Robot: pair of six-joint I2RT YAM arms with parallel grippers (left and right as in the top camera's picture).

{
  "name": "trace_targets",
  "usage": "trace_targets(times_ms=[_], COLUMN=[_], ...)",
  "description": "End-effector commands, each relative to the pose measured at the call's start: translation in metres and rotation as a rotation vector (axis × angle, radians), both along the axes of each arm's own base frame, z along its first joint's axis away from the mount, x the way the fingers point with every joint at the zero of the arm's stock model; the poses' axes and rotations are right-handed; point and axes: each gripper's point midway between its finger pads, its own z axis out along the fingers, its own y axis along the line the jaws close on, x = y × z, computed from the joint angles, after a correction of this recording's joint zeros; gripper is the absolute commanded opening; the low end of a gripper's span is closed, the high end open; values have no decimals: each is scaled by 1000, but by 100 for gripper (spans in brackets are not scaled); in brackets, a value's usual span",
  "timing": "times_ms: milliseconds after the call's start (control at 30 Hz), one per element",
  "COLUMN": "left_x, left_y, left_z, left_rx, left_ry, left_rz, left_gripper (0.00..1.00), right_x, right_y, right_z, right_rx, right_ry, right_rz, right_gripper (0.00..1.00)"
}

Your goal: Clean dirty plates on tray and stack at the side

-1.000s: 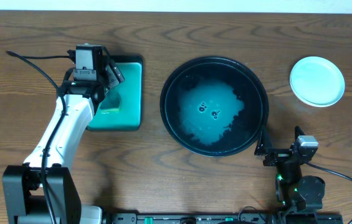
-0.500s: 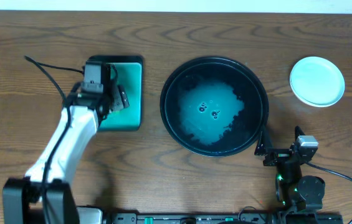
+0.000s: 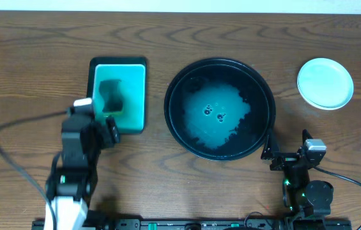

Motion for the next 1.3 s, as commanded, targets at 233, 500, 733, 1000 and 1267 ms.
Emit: trace_targets(times_ms=[233, 500, 733, 1000, 1267], left_x=[-30, -33, -35, -38, -38], left_y=[-5, -7, -3, -3, -4], left_z=[-17, -23, -24, -10, -4], left_rx=[3, -4, -1, 56, 56], left_ry=[-154, -299, -402, -476, -502], left_rz=[-57, -65, -51, -81, -88], left_gripper=[86, 86, 86, 86, 86], right_x=[0, 0, 0, 0, 0], right_y=[2, 2, 2, 2, 2], right_z=[0, 0, 0, 0, 0], right_rx=[-15, -15, -15, -15, -15], right_ry=[-1, -1, -1, -1, -1], right_rz=[5, 5, 5, 5, 5], right_gripper=[99, 99, 99, 99, 99])
